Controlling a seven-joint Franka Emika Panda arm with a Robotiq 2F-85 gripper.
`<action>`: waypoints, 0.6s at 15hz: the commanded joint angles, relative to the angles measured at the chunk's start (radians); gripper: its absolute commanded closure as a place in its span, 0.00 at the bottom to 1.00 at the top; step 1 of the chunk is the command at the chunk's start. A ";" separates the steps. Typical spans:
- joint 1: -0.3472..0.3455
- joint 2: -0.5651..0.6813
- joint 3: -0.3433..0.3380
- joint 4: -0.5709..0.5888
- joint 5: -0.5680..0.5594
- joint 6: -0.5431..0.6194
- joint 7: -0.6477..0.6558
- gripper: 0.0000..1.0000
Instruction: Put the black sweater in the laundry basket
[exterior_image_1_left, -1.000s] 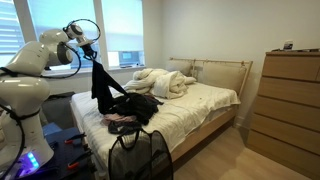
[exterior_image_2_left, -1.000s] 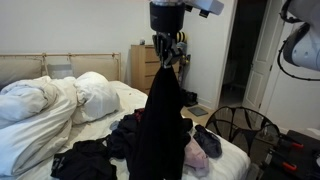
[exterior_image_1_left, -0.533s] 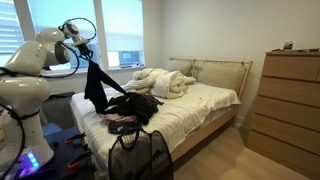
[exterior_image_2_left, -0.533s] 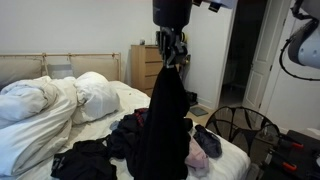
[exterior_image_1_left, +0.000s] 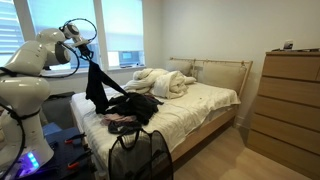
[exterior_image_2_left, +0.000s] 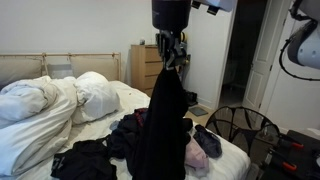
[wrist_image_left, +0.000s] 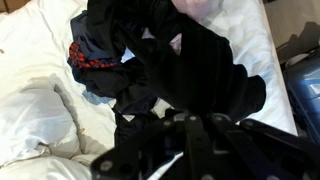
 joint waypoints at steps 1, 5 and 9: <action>-0.004 0.008 -0.007 0.026 -0.008 -0.004 -0.004 0.98; -0.038 -0.061 -0.093 0.014 -0.105 0.026 0.014 0.98; -0.070 -0.127 -0.160 0.025 -0.182 0.076 0.043 0.98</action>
